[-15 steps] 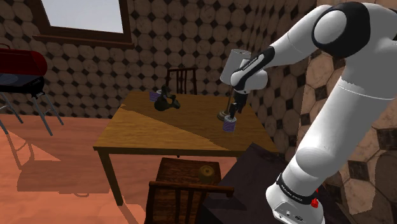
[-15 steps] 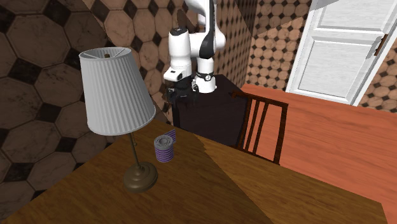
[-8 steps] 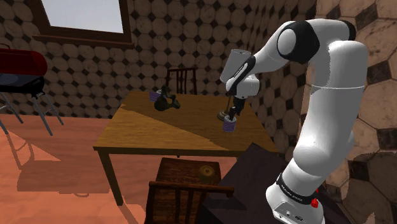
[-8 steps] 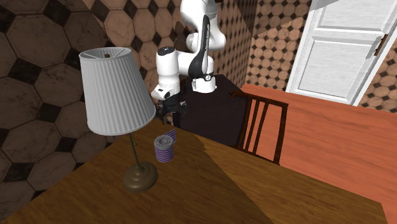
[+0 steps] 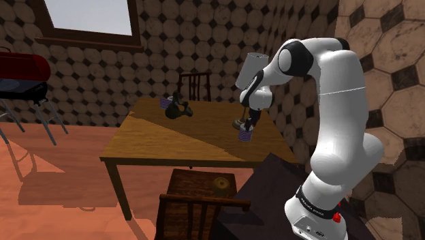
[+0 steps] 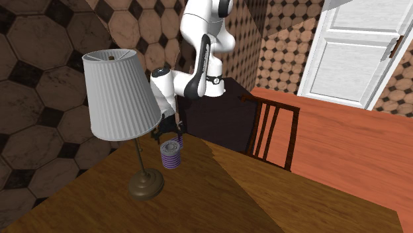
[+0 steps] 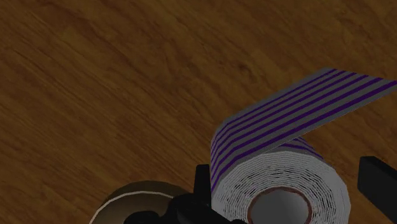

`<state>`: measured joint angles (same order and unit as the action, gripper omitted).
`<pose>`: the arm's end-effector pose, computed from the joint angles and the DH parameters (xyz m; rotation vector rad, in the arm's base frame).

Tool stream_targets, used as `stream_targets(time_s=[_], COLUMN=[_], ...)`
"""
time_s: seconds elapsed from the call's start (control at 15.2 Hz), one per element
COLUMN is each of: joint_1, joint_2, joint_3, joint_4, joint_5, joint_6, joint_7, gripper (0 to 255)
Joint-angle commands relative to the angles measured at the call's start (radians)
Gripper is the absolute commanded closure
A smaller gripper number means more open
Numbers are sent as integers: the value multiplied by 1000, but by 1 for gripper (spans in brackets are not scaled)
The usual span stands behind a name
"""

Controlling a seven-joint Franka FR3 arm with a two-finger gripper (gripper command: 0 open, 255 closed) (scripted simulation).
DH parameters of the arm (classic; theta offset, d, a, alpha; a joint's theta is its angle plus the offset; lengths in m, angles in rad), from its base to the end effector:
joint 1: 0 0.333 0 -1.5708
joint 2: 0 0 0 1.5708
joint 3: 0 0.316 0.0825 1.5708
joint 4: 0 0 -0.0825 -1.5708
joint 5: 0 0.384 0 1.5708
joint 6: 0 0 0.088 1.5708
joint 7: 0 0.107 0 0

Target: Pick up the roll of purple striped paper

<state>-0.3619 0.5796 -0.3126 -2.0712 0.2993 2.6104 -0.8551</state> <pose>0.4510 -0.3709 0.1582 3.1244 -0.0479 -0.0151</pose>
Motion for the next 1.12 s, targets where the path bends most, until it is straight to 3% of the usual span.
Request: stream_targets(time_s=[0.0, 0.4, 0.46, 1.06], joint_1=[-10, -29, -28, -29], joint_2=[25, 81, 83, 81], joint_3=[11, 35, 36, 35], joint_4=[7, 25, 26, 25], joint_5=[11, 33, 33, 33], joint_6=[20, 58, 58, 58], joint_7=[-10, -24, -23, -24], gripper=[0, 0, 255, 255])
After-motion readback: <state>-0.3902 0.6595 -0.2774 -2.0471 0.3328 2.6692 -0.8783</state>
